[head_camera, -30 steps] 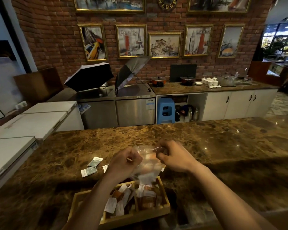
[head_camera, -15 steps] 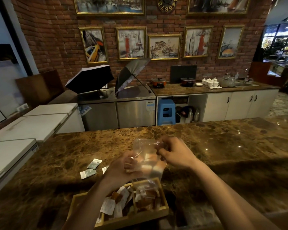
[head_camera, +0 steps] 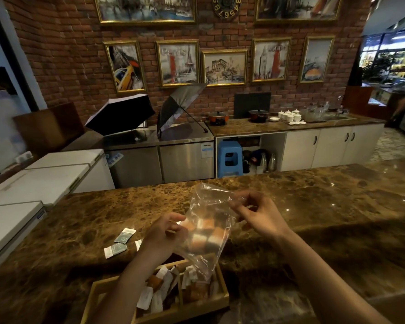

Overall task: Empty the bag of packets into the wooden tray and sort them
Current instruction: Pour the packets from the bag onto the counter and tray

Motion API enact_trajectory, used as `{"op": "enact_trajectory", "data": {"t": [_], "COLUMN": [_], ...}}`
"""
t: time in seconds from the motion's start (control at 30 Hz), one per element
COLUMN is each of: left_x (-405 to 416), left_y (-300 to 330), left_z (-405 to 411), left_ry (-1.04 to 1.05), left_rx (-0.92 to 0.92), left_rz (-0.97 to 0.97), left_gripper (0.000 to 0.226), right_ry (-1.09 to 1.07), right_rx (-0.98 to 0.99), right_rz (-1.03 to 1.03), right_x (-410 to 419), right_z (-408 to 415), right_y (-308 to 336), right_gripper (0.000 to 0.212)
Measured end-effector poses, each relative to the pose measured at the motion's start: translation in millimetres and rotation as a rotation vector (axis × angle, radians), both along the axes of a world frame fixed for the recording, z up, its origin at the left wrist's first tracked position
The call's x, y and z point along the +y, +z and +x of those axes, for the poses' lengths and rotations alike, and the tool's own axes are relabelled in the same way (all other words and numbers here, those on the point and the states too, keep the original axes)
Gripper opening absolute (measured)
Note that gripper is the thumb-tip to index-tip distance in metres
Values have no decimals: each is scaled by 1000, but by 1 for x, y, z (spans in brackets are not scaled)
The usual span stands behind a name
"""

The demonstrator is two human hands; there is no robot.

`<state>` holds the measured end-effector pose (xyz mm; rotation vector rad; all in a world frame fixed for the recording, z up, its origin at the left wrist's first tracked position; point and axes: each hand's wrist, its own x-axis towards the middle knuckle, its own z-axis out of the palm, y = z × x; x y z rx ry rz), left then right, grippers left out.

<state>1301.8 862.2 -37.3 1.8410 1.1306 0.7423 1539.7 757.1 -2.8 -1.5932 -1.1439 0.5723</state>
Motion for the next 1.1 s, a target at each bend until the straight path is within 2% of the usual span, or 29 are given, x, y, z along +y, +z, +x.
{"op": "enact_trajectory", "data": {"t": [0.13, 0.3, 0.43, 0.53, 0.73, 0.83, 0.93, 1.0, 1.1], "left_x": [-4, -17, -28, -35, -50, -55, -61, -67, -80], "left_y": [0, -1, -2, -2, -14, -26, -40, -53, -71], "left_z": [20, 55, 83, 106, 157, 185, 204, 212, 215], "left_ry": [18, 9, -40, -69, -48, -11, -37, -89, -218], "left_rx": [-93, -242, -318, -360, -352, -267, -189, -42, 242], "left_rz": [-27, -182, -289, -366, -313, -253, -217, -99, 96], "left_gripper": [23, 30, 39, 56, 59, 47, 31, 27, 34], "right_ry": [-59, -204, -324, -429, -563, -613, -627, -632, -585], "right_rx": [106, 425, 487, 554, 633, 601, 545, 385, 6], "right_rz": [2, -30, -26, 10, 67, -7, -139, -245, -443], "right_x": [-9, -24, -41, -51, -73, -85, -99, -109, -123], "right_z": [21, 55, 84, 102, 140, 154, 161, 160, 156], "right_y": [-11, -26, -38, -52, -82, -99, -114, -123, -135], "right_gripper": [19, 15, 14, 14, 7, 9, 28, 39, 48]}}
